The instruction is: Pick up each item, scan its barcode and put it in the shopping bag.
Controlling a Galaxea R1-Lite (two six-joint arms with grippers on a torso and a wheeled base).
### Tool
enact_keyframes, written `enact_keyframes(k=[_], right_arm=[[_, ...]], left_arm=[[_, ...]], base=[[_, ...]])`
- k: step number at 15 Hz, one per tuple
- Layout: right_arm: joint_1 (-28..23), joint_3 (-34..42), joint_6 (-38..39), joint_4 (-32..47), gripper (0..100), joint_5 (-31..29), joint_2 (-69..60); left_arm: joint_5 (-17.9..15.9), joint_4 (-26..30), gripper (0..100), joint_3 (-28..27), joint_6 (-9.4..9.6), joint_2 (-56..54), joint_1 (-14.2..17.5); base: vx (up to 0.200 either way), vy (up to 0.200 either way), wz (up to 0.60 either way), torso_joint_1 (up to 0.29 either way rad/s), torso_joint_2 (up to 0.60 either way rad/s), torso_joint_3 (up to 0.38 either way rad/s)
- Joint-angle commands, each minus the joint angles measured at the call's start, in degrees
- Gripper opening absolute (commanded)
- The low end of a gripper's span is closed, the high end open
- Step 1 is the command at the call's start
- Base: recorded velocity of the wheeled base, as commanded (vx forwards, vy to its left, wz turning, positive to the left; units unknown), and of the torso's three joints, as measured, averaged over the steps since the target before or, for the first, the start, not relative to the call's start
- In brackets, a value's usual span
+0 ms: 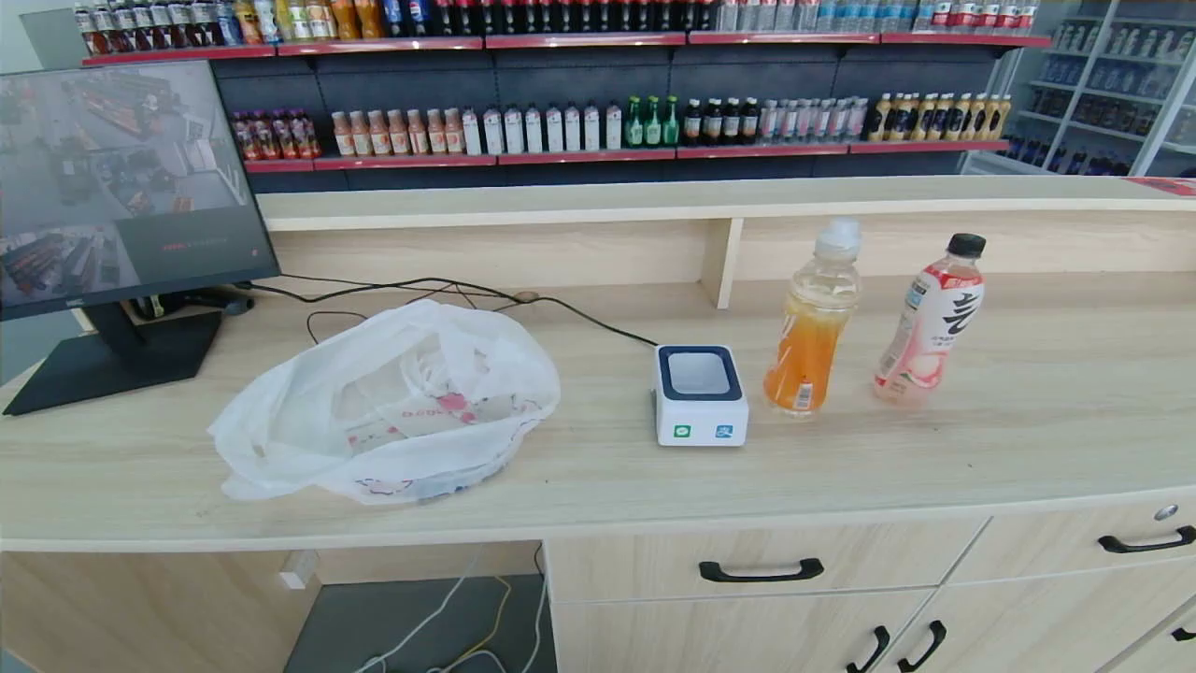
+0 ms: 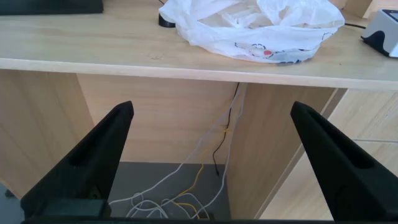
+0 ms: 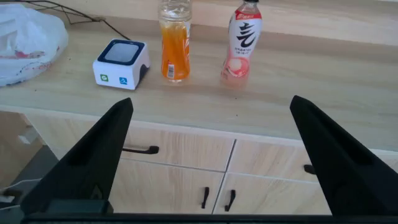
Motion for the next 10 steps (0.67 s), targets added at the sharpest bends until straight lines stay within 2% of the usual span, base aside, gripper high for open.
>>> enact_keyframes(k=[1, 6, 9, 10], right_arm=[[2.79, -0.95, -0.74, -1.93, 100, 0.07, 8.84], [5.07, 1.16, -4.7, -12.39, 100, -0.1, 22.73], [12.37, 1.25, -5.23, -19.69, 100, -0.1, 31.16], [15.53, 1.25, -4.87, -24.43, 100, -0.1, 35.38]], left_arm=[[0.01, 0.0, 100, 0.0, -0.03, -0.02, 0.0], [0.01, 0.0, 100, 0.0, 0.05, -0.02, -0.26], [0.01, 0.0, 100, 0.0, 0.05, -0.02, -0.18], [0.01, 0.0, 100, 0.0, 0.05, -0.02, -0.09]], base=[[0.0, 0.0, 0.0, 0.0, 0.0, 0.0], [0.0, 0.0, 0.0, 0.0, 0.0, 0.0], [0.0, 0.0, 0.0, 0.0, 0.0, 0.0], [0.0, 0.0, 0.0, 0.0, 0.0, 0.0]])
